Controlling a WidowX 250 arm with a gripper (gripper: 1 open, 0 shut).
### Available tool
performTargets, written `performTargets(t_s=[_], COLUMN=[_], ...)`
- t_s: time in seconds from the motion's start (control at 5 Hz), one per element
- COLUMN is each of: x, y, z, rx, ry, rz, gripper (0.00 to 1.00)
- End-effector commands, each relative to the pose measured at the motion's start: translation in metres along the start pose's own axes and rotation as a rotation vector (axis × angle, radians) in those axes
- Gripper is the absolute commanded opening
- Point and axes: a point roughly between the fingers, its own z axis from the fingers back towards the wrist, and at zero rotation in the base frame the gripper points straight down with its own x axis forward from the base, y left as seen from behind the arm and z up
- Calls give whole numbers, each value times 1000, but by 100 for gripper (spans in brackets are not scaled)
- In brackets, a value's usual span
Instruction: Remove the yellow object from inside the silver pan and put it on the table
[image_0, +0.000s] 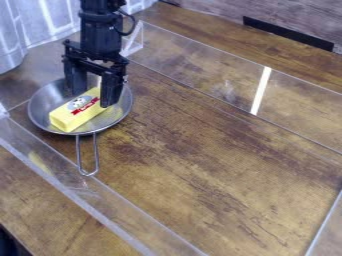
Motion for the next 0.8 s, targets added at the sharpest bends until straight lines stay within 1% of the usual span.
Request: performTargets(t_s=[0.0, 0.6], x=[-1, -6], y=[12, 15], z=[35, 38], rx=[19, -6], ry=[-108, -111], rz=[33, 37], gripper=[100, 100])
